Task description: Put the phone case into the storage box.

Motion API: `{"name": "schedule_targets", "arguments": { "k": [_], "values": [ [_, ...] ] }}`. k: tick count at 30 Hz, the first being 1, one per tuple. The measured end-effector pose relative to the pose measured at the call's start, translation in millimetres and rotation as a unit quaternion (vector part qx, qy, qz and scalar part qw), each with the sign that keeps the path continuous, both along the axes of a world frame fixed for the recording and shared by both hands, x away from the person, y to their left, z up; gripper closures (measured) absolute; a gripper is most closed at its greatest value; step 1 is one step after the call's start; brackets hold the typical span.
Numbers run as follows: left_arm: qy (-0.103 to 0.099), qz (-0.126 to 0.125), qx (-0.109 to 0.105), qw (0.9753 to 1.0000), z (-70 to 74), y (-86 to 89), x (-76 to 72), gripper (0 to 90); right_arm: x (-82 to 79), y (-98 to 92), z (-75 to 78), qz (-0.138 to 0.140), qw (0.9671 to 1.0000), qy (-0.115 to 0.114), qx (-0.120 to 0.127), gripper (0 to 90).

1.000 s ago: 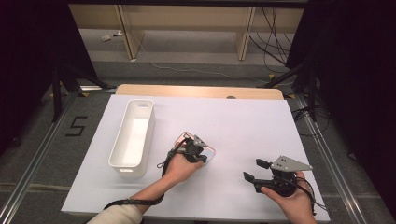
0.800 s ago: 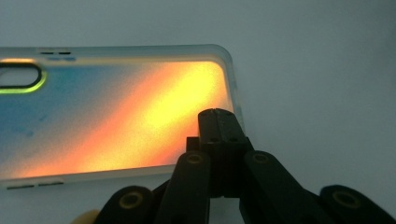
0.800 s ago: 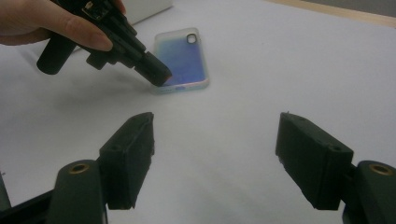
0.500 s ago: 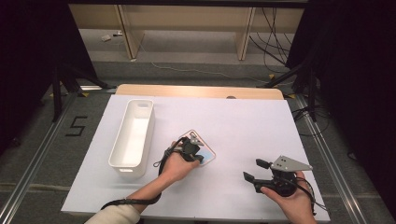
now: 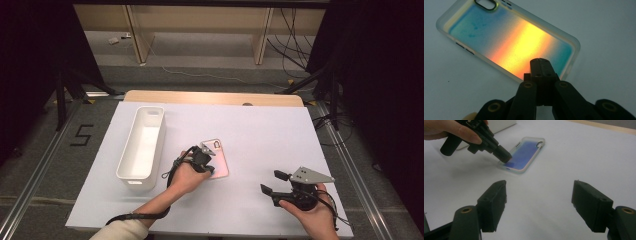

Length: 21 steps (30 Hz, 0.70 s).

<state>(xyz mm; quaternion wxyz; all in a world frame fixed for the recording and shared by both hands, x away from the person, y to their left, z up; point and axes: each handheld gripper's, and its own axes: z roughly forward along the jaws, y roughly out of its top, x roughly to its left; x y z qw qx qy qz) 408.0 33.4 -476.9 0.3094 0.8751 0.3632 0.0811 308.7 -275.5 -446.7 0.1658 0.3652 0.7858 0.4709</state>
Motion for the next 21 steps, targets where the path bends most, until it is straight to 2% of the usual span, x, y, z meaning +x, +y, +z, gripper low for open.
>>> {"name": "schedule_targets", "arguments": {
  "k": [4,7,11,12,13,14,15,16,21],
  "values": [
    [0.011,-0.006,0.004,0.9999,1.3,1.7,1.5,90.0,0.1,0.1,-0.1,0.0,1.0,0.001,-0.001,29.2],
    [0.0,0.004,0.002,1.0,0.2,1.2,0.3,90.0,0.1,0.0,0.0,0.0,1.0,0.0,-0.001,29.2],
    [0.003,0.0,0.004,1.0,0.6,2.8,1.2,90.0,0.0,-0.1,0.0,0.0,1.0,0.0,0.0,29.2],
    [0.01,-0.003,0.007,0.9999,1.5,3.8,1.7,90.0,-0.5,0.2,0.2,-0.001,1.0,0.006,0.001,29.2],
    [0.001,0.009,0.001,1.0,-0.1,3.0,0.9,90.0,-0.5,0.2,0.2,-0.001,1.0,0.006,0.001,29.2],
    [0.002,-0.001,0.009,1.0,0.9,4.8,1.6,90.0,-0.7,0.2,0.3,0.0,1.0,0.007,0.001,29.2],
    [0.002,0.005,0.004,1.0,0.3,4.4,1.5,90.0,0.1,-0.2,-0.1,0.0,1.0,-0.001,-0.002,29.2],
    [0.01,0.0,0.01,0.9999,1.9,5.7,2.0,90.0,0.1,-0.2,-0.1,0.0,1.0,-0.001,-0.002,29.2],
    [0.011,0.0,0.011,0.9999,2.2,6.4,1.9,90.0,0.1,0.1,-0.1,0.0,1.0,0.001,-0.001,29.2]
  ]
}}
